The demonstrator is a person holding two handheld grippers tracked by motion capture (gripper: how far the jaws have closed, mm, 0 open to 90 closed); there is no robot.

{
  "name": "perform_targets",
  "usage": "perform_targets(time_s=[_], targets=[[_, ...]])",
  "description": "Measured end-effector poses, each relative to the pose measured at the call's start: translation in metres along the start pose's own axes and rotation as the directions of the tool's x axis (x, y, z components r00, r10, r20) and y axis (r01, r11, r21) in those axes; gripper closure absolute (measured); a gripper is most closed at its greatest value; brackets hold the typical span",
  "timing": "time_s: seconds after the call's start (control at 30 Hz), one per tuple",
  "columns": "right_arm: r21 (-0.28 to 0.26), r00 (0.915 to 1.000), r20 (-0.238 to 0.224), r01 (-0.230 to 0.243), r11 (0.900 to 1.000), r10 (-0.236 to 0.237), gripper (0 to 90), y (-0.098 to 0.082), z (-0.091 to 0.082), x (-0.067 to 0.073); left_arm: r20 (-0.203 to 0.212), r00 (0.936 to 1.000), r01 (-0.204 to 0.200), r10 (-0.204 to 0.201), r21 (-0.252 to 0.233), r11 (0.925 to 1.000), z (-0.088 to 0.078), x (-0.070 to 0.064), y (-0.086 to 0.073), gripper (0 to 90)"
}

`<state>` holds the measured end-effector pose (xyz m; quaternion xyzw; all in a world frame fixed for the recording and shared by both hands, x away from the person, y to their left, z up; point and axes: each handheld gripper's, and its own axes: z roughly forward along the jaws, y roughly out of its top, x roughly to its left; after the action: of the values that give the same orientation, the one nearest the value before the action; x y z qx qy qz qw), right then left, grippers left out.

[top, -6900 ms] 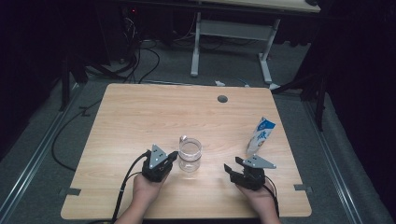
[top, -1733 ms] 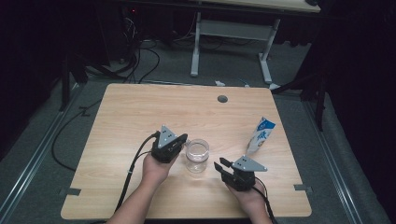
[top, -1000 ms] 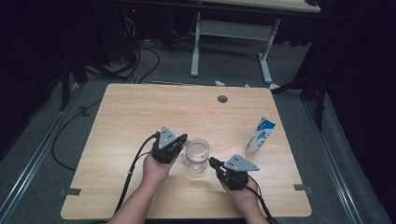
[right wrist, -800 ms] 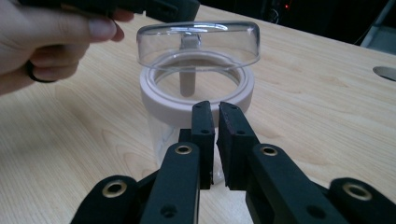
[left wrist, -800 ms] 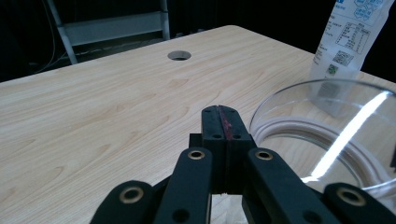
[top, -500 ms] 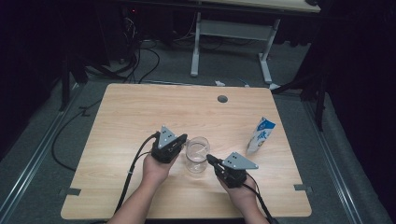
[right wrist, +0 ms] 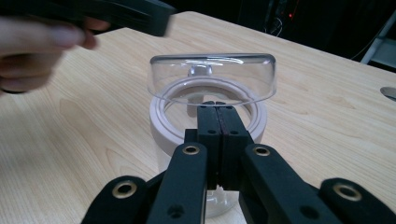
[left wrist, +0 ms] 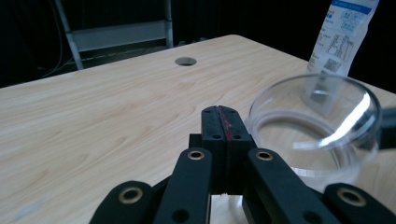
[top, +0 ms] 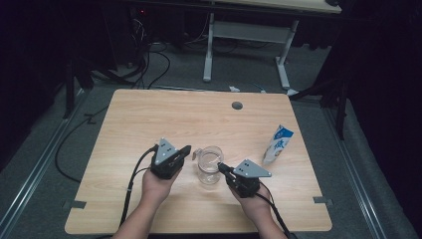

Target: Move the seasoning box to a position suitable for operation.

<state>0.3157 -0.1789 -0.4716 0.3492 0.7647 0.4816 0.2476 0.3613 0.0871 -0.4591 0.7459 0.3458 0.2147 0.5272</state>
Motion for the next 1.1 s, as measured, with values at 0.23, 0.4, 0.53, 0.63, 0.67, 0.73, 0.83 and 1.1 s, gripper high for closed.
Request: perform_targets(time_s=[0.23,0.4,0.53,0.63,0.67,0.73,0.83,1.1], targets=[[0.008,0.9997,0.015,-0.018,1.0,0.018,89.5,0.005,0.004,0.002,0.015,0.9992,0.035,-0.036,0.049,0.9982,-0.014,0.008,-0.027,88.3],[-0.01,0.9994,0.02,-0.027,1.0,0.028,89.5,0.013,0.001,0.003,0.05,0.9981,0.032,-0.035,0.054,0.998,-0.012,-0.003,-0.032,88.3],[-0.021,0.9995,0.017,-0.026,0.999,0.026,89.6,0.018,-0.002,0.002,0.084,0.9962,0.019,-0.023,0.042,0.9989,-0.007,-0.019,-0.029,88.4],[-0.039,0.9995,0.012,-0.029,0.999,0.029,89.6,0.019,-0.004,0.0,0.098,0.9949,0.021,-0.024,0.03,0.9993,-0.004,-0.027,-0.028,88.7],[-0.039,0.9995,0.012,-0.029,0.999,0.029,89.6,0.019,-0.004,0.0,0.098,0.9949,0.021,-0.024,0.03,0.9993,-0.004,-0.027,-0.028,88.9],[-0.052,0.9996,0.004,-0.026,0.998,0.026,89.7,0.021,-0.005,-0.001,0.115,0.9931,0.022,-0.026,0.035,0.9991,0.0,-0.033,-0.028,89.2],[-0.058,0.9998,0.0,-0.022,0.998,0.022,89.6,0.024,-0.005,0.0,0.132,0.9907,0.029,-0.032,0.028,0.9992,0.002,-0.039,-0.027,89.4],[-0.071,0.9999,-0.004,-0.012,0.997,0.011,89.6,0.03,-0.006,0.001,0.148,0.9879,0.046,-0.046,0.003,0.9989,0.004,-0.047,-0.022,89.6]])
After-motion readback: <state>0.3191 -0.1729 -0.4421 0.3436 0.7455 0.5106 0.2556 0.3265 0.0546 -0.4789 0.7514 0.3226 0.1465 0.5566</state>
